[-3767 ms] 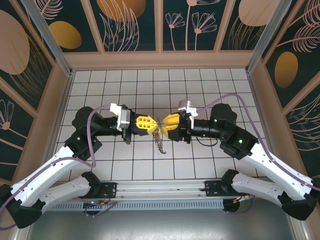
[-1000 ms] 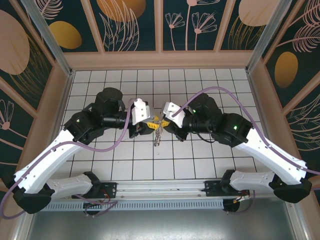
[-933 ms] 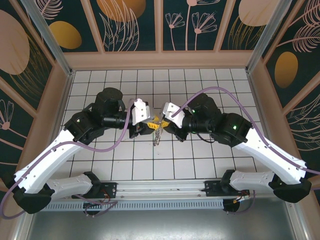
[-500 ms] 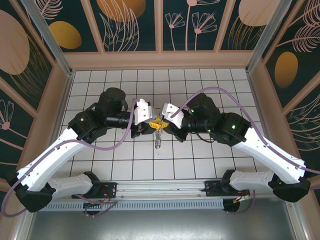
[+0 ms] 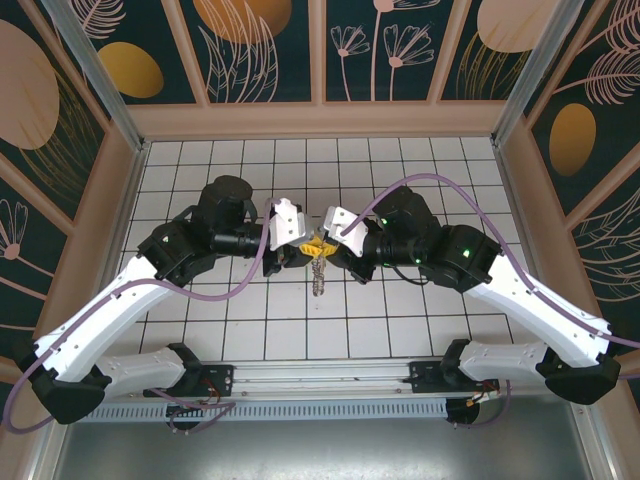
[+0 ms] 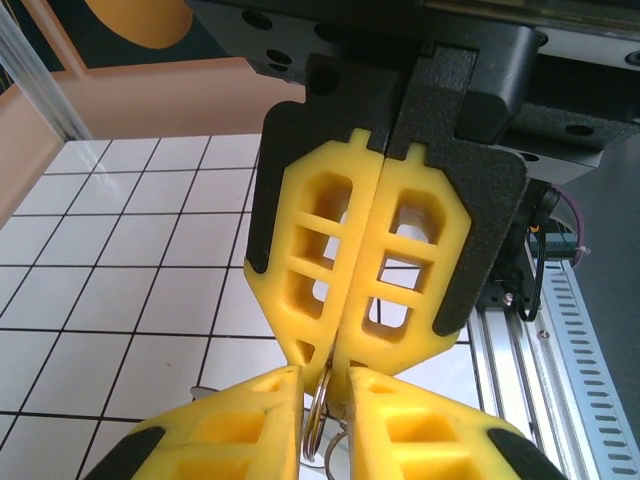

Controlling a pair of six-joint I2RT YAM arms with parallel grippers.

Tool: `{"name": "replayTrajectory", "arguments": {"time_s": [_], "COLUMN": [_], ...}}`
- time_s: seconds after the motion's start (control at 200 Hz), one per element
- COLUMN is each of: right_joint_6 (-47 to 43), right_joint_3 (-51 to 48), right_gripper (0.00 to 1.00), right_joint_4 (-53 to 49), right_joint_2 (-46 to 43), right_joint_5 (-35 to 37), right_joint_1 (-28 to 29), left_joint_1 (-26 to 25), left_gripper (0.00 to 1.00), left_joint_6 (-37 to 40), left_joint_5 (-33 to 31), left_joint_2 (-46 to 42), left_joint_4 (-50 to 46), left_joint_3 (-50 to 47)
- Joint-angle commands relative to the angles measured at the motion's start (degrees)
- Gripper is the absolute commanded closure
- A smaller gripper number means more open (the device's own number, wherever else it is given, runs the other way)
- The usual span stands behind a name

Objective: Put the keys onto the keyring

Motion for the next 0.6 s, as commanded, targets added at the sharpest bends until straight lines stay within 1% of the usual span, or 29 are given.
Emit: {"name": "replayTrajectory", "arguments": {"time_s": [0.0, 0.05, 0.225, 0.335, 0.375, 0.425, 0.47, 0.505, 0.596], "right_joint_6": [-0.63, -0.63, -0.55, 0.59, 1.40, 2.34, 3.55, 4.48, 7.05], "right_joint_3": [0.47, 0.37, -0.20, -2.40, -3.86, -5.32, -6.48, -7.36, -10.05], "right_gripper": [1.00, 1.00, 1.00, 1.00, 0.92, 0.78, 0.68, 0.64, 0.57], "right_joint_4": [3.57, 3.99, 4.80, 6.35, 7.46, 8.84, 10.04, 10.98, 13.96], "right_joint_2": [-2.04, -2.14, -2.37, -4.29, -5.22, -6.51, -7.49, -8.44, -10.99], "right_joint_5": [-3.17, -3.39, -3.42, -3.26, -2.89, -2.54, -2.26, -2.10, -1.60], "right_joint_1": [0.32, 0.32, 0.32, 0.32, 0.31, 0.27, 0.25, 0.23, -0.07], "left_joint_1": [-0.22, -0.20, -0.22, -0.21, -0.18, -0.15, -0.21, -0.16, -0.17], "left_gripper": [0.88, 1.00, 1.00, 1.00, 1.00, 1.00, 1.00, 1.00, 1.00], "left_joint_6": [0.76, 0.76, -1.50, -3.78, -4.58, -5.82, -6.63, -7.04, -8.14], "left_joint_5": [-1.85, -1.59, -0.50, -0.17, 0.25, 0.86, 1.20, 1.59, 1.97], "left_joint_2": [0.53, 0.38, -1.84, -3.75, -4.26, -5.04, -5.60, -5.87, -6.19], "left_joint_4": [0.10, 0.20, 5.63, 10.08, 11.64, 13.78, 15.57, 16.71, 19.57], "left_joint_3": [-1.85, -2.01, -4.51, -6.45, -7.12, -8.17, -9.07, -9.59, -10.68]}}
